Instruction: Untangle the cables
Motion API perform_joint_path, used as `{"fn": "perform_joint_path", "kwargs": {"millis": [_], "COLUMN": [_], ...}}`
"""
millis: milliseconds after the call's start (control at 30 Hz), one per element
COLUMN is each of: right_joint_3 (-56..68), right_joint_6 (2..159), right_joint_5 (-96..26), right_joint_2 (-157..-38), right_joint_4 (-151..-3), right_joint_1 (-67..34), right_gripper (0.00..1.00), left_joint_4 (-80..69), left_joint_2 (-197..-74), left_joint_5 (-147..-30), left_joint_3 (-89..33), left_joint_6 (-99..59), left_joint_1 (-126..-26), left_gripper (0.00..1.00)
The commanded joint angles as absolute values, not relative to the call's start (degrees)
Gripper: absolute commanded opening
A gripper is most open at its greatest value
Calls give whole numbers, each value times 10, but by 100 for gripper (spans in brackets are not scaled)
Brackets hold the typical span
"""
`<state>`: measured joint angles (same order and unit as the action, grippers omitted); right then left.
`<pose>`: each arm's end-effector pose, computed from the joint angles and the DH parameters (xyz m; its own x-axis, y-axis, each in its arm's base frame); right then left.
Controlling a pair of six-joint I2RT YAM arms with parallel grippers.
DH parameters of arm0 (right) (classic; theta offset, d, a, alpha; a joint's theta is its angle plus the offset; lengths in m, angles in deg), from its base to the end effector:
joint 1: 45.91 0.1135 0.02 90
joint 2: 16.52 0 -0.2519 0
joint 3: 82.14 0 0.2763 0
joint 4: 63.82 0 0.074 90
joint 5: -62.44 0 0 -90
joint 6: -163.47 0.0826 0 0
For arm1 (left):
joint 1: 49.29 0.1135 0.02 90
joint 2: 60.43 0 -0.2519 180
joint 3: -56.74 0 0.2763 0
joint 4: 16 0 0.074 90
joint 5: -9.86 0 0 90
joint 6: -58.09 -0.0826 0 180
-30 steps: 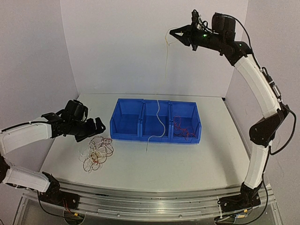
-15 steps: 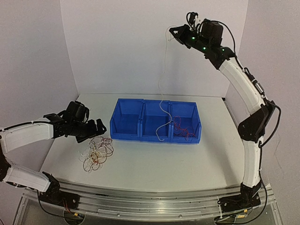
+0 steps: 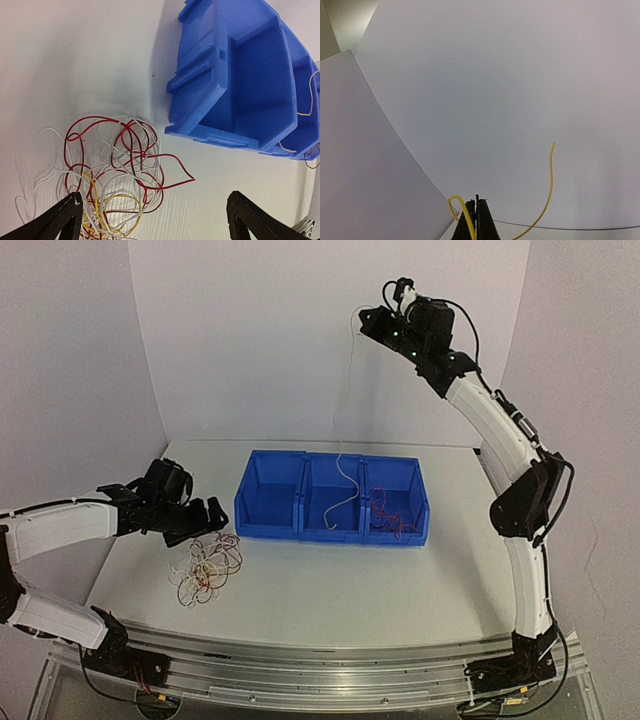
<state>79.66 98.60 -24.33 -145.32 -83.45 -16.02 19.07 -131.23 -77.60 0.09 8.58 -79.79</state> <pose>0.4894 0.2759 0.4965 -0.0096 0.4835 -0.8753 -0.4926 0.7595 0.4250 0.2666 -0.1528 0.1653 -0.8092 -0.2762 -0.5185 -0.0570 0.9154 -0.3986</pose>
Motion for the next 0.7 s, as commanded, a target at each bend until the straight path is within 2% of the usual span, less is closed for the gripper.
{"fn": "perform_joint_path", "kwargs": {"millis": [0,133,267,433,667], "right_joint_3": [817,771,647,491,366], "right_joint_6": [963,976,951,897,918], "right_joint_5": [-241,-297,-356,-326,-281], "right_joint_2": [-1475,-1458,-1398,-1316,-1255], "right_joint_4": [-808,-810,-811,-814,-814], "right_joint_1": [-157,-157,-129,-87,-80], "right_gripper": [0,0,0,0,0], "left_joint_4": [176,175,174,172,169], "left_joint_2": [-1320,-1322,-1315,-1308,-1310], "left_joint_5": [-781,-782,-783,-785,-790], "left_joint_3": [1,5,13,24,31], "left_joint_6": [82,83,84,88,92], "left_joint_1": [-801,-801,-801,-801,-801], "left_gripper": [100,100,100,100,100]}}
